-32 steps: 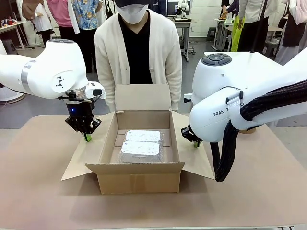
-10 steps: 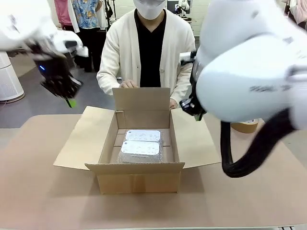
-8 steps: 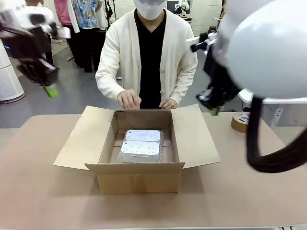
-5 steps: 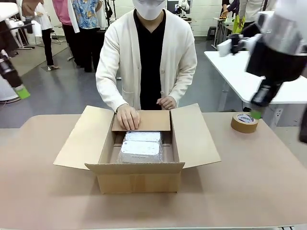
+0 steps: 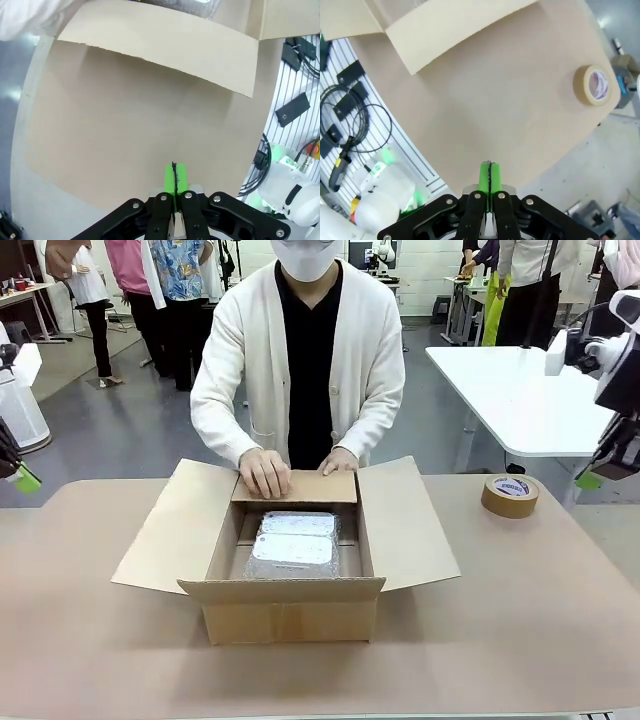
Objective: Wrap the clocks to prevent damage.
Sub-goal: Once the human has placed the objects inside and stepped back, release both hands from the side flaps of the Package Box, then push the right (or left) flap of the Package Box to close it.
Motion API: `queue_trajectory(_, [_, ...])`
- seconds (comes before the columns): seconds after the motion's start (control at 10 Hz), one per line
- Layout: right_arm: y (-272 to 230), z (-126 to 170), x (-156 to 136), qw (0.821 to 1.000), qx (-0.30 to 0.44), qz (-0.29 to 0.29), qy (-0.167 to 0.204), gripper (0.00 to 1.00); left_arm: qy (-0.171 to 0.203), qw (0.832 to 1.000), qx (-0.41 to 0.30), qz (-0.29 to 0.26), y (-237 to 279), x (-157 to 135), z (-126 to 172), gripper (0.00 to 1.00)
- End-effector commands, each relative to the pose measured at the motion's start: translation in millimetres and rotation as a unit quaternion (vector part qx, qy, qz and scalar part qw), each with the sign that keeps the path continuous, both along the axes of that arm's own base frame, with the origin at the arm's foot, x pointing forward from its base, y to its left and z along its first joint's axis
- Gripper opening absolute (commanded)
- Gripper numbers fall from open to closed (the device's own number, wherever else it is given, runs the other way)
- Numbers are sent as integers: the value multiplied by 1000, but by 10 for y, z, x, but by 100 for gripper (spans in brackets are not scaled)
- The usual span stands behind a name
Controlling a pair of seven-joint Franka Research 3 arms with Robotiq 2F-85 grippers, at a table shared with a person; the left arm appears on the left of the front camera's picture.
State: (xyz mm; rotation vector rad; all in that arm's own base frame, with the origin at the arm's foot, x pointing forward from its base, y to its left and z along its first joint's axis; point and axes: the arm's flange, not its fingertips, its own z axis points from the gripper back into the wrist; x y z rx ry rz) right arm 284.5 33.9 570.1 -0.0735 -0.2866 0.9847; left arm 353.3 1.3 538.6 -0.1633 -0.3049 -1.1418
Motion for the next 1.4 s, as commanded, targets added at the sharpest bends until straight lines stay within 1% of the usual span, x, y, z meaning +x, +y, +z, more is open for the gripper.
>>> queue_trajectory(0.0, [17, -110, -35, 1000, -2, -1, 1, 1, 6, 1000, -7, -2, -14, 49, 28, 0])
queue_trajectory(0.1, [24, -154, -33, 1000, -20, 12, 15, 1, 13, 1000, -12, 4, 8, 7, 26, 0])
queue_trajectory(0.2, [62, -181, -28, 999, -40, 15, 12, 1, 28, 999, -12, 9, -3, -29, 19, 0])
queue_trajectory(0.3, [1, -69, -20, 1000, -5, -2, 6, 1, 40, 999, -9, 22, -78, 24, 32, 0])
queue_trajectory(0.4, [1, -69, -20, 1000, -5, -2, 6, 1, 14, 1000, -2, 1, -4, 8, -25, 0])
queue_trajectory(1.3, [1, -69, -20, 1000, -5, -2, 6, 1, 14, 1000, -2, 1, -4, 8, -25, 0])
